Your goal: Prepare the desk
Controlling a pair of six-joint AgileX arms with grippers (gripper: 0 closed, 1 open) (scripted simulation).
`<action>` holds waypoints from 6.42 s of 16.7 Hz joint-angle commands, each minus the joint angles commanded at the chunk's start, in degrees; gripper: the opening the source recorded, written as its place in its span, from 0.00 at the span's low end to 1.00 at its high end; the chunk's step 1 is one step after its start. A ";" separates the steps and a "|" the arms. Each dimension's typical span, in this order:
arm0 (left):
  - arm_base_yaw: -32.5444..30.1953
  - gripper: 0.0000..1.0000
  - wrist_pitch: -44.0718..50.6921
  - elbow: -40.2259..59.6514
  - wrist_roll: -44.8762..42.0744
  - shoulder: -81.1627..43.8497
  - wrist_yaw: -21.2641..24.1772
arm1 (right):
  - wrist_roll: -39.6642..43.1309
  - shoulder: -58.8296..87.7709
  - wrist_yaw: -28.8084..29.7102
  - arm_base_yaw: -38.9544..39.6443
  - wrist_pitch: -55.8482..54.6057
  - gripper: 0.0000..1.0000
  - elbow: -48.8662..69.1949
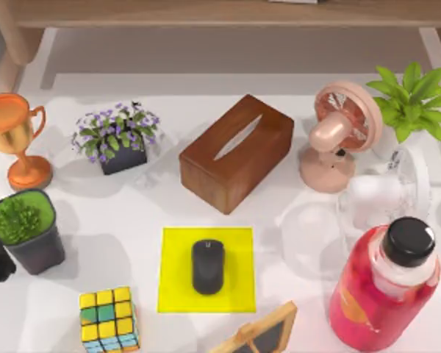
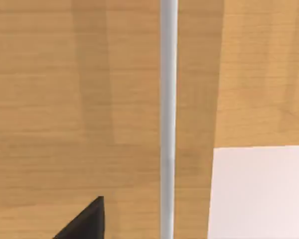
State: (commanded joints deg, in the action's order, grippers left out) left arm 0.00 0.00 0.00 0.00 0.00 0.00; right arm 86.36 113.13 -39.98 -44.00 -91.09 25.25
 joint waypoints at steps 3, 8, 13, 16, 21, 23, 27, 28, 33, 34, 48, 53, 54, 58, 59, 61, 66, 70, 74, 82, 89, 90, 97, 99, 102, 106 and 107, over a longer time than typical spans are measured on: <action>0.00 1.00 0.00 0.00 0.00 0.00 0.00 | 2.54 3.50 -0.96 1.17 -1.38 1.00 -0.36; 0.00 1.00 0.00 0.00 0.00 0.00 0.00 | 2.47 3.38 -0.88 0.98 -1.27 1.00 -0.18; 0.00 1.00 0.00 0.00 0.00 0.00 0.00 | 2.60 4.68 1.80 3.91 1.23 1.00 3.35; 0.00 1.00 0.00 0.00 0.00 0.00 0.00 | 2.61 4.94 2.43 4.53 1.77 1.00 4.15; 0.00 1.00 0.00 0.00 0.00 0.00 0.00 | 2.61 4.94 2.43 4.53 1.77 0.77 4.15; 0.00 1.00 0.00 0.00 0.00 0.00 0.00 | 2.61 4.94 2.43 4.53 1.77 0.62 4.15; 0.00 1.00 0.00 0.00 0.00 0.00 0.00 | 2.61 4.94 2.43 4.53 1.77 0.32 4.15; 0.00 1.00 0.00 0.00 0.00 0.00 0.00 | 2.61 4.94 2.43 4.53 1.77 0.25 4.15; 0.00 1.00 0.00 0.00 0.00 0.00 0.00 | 2.61 4.94 2.43 4.53 1.77 0.00 4.15; 0.00 1.00 0.00 0.00 0.00 0.00 0.00 | 2.61 4.94 2.43 4.53 1.77 0.00 4.15; 0.00 1.00 0.00 0.00 0.00 0.00 0.00 | 2.55 9.37 8.69 10.60 9.22 0.00 15.91; 0.00 1.00 0.00 0.00 0.00 0.00 0.00 | 2.48 9.66 9.18 10.75 9.96 0.00 16.48; 0.00 1.00 0.00 0.00 0.00 0.00 0.00 | 2.51 9.82 9.23 10.86 10.10 0.00 16.67; 0.00 1.00 0.00 0.00 0.00 0.00 0.00 | 2.61 12.60 11.52 12.93 13.62 0.00 23.38; 0.00 1.00 0.00 0.00 0.00 0.00 0.00 | 2.57 13.51 12.30 13.71 14.90 0.00 26.01; 0.00 1.00 0.00 0.00 0.00 0.00 0.00 | 2.55 15.08 13.62 15.10 17.27 0.00 29.59; 0.00 1.00 0.00 0.00 0.00 0.00 0.00 | 2.43 15.54 14.09 15.26 18.29 0.00 30.49; 0.00 1.00 0.00 0.00 0.00 0.00 0.00 | 2.58 17.78 15.14 16.28 20.74 0.00 34.84; 0.00 1.00 0.00 0.00 0.00 0.00 0.00 | 2.49 21.60 17.23 18.28 25.60 0.00 44.57; 0.00 1.00 0.00 0.00 0.00 0.00 0.00 | 2.51 22.83 17.88 18.96 27.28 0.15 46.70; 0.00 1.00 0.00 0.00 0.00 0.00 0.00 | 2.51 22.83 17.88 18.96 27.28 0.68 46.70; 0.00 1.00 0.00 0.00 0.00 0.00 0.00 | 2.51 22.83 17.88 18.96 27.28 0.75 46.70; 0.00 1.00 0.00 0.00 0.00 0.00 0.00 | 2.51 22.83 17.88 18.96 27.28 1.00 46.70; 0.00 1.00 0.00 0.00 0.00 0.00 0.00 | 2.51 22.83 17.88 18.96 27.28 1.00 46.70; 0.00 1.00 0.00 0.00 0.00 0.00 0.00 | 2.29 23.58 17.96 18.48 27.90 1.00 45.06; 0.00 1.00 0.00 0.00 0.00 0.00 0.00 | -0.09 20.19 18.55 19.46 29.60 1.00 44.05; 0.00 1.00 0.00 0.00 0.00 0.00 0.00 | -1.78 17.91 19.06 20.08 30.86 1.00 43.22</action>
State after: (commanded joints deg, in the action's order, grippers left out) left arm 0.00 0.00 0.00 0.00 0.00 0.00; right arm 84.58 131.04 -20.92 -23.92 -60.23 68.47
